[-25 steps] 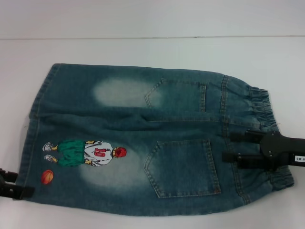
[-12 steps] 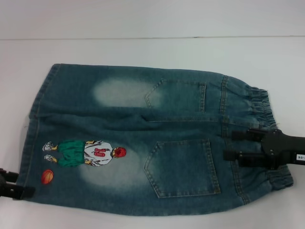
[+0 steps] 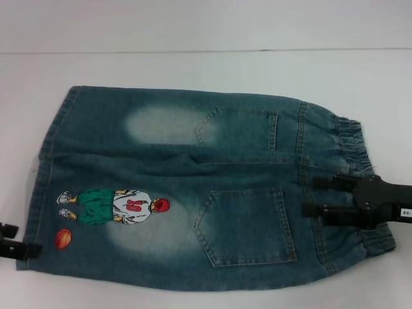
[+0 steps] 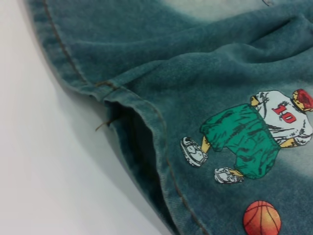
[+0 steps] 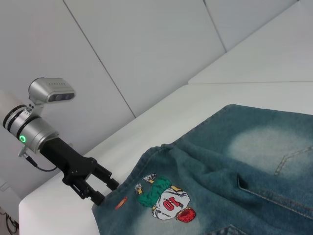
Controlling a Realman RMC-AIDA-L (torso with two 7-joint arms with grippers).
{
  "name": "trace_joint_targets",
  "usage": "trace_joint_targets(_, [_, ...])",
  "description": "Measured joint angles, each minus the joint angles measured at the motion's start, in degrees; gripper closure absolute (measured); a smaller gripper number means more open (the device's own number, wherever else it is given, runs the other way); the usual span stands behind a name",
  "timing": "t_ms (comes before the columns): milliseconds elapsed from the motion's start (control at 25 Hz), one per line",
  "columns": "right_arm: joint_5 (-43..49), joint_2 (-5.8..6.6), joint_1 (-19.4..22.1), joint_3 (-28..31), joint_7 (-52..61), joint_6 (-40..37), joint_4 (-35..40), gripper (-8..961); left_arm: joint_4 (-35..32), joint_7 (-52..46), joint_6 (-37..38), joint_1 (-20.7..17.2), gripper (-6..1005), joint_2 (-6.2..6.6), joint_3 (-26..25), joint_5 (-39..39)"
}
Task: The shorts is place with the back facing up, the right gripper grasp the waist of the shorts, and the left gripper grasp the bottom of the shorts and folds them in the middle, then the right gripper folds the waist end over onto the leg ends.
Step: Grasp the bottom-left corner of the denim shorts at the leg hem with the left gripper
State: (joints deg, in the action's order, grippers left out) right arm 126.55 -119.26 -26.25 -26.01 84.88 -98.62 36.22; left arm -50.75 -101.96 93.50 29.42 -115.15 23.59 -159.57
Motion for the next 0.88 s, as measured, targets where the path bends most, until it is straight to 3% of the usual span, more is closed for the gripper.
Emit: trace_joint_targets(880, [-1.5, 0.26, 0.38, -0.01, 0.02, -0.17, -0.01, 39, 0.66, -0.68, 1.91, -0.11, 149, -0.38, 2.02, -0.01])
